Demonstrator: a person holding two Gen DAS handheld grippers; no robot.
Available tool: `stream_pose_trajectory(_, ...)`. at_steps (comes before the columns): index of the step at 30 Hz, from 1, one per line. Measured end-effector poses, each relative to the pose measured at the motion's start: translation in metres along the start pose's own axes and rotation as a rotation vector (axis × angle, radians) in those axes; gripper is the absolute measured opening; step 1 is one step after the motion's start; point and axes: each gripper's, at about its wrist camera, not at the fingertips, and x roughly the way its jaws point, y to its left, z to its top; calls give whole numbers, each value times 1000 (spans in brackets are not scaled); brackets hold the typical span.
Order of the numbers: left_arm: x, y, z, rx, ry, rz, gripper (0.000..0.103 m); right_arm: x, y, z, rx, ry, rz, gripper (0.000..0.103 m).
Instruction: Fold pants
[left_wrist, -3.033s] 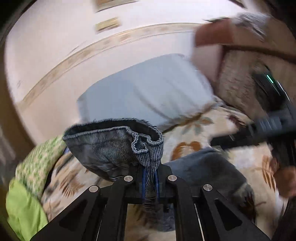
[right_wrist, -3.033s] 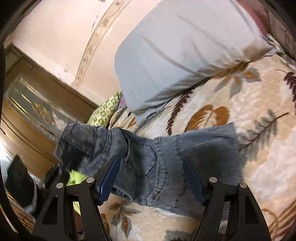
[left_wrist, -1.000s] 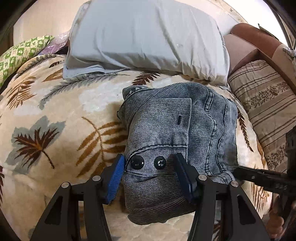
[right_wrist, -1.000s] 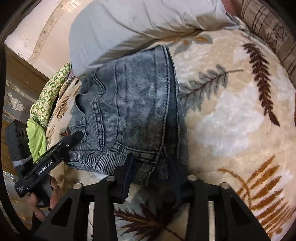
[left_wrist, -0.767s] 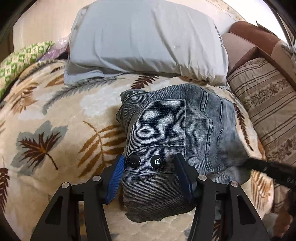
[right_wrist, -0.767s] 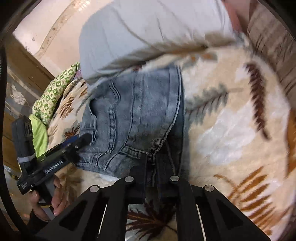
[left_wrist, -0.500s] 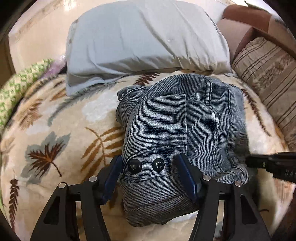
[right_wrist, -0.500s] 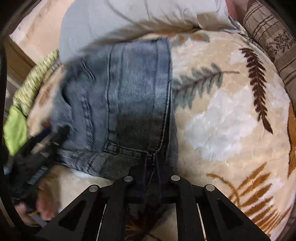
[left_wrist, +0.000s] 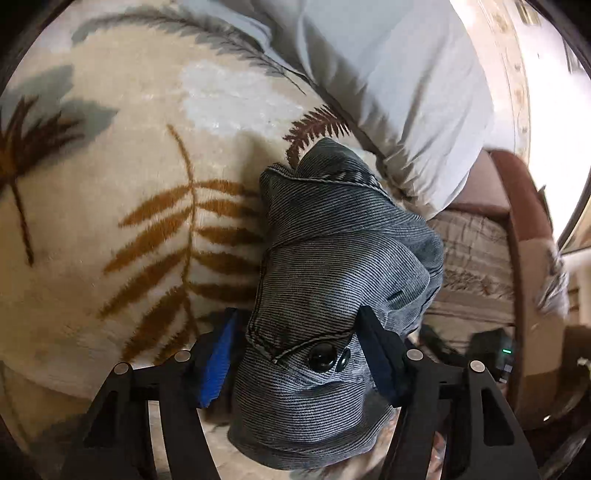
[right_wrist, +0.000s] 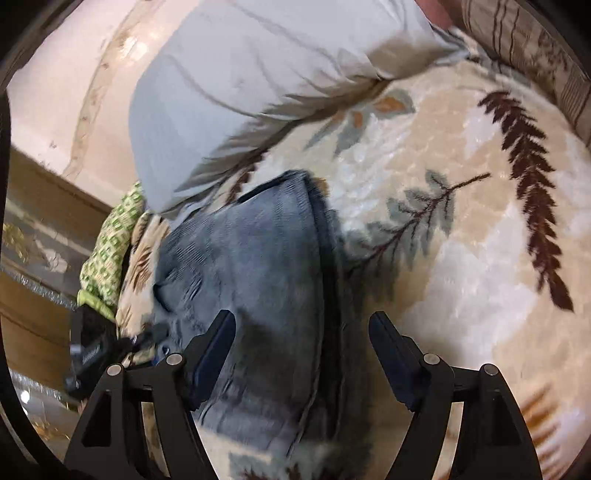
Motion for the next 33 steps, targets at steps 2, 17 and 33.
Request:
stream_pose_trajectory(2, 3, 2, 2, -7, 5, -2, 63, 15, -12, 4, 40, 39, 24, 75)
stream_pose_trajectory(17, -8, -8, -21, 31, -16, -20, 27, 13, 6, -18, 4, 45, 45, 16)
stream_pose_trajectory(33, -108, -4, -199, 147, -123, 102, 27, -84, 42, -196, -30, 44, 34, 16)
